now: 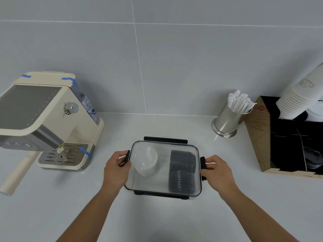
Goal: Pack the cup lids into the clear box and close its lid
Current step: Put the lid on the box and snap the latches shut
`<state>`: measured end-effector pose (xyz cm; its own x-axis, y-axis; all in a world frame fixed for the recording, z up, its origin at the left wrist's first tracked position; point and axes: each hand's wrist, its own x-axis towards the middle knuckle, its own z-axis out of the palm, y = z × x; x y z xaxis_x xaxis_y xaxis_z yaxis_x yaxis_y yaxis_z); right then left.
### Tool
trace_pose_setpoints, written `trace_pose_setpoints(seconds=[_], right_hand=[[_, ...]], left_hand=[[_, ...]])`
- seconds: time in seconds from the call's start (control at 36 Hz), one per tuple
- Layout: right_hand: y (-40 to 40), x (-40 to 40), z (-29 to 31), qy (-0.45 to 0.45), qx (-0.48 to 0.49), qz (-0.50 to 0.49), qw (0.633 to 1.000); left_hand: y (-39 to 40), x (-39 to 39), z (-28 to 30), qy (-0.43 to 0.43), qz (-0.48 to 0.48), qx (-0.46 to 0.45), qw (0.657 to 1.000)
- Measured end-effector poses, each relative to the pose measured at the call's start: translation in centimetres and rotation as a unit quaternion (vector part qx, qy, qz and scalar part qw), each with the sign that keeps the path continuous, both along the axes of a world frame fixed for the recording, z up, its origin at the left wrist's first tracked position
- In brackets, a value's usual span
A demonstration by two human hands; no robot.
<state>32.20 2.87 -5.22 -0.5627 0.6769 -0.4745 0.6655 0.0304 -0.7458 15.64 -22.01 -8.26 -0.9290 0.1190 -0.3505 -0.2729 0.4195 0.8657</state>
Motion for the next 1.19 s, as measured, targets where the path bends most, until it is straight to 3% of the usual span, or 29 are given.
trace_pose_setpoints(seconds=[0.81,1.11,1.19], right_hand=[[0.5,-0.7,-0.7,-0.038,0.035,0.047,0.998],[0.5,-0.8,-1.2,-0.026,-0.047,-0.022,0.998],[0.9,-0.3,-1.4,-0.015,-0.136,-0.071,0.988]], left_hand=[[0.1,-0.9,-0.3,-0.006,-0.008,-0.011,1.0],[-0.4,-1.7,-0.4,-0.086,0.001,0.048,0.995],[-0.6,-1.9,-0.5,-0.087,-0.006,0.027,0.996]])
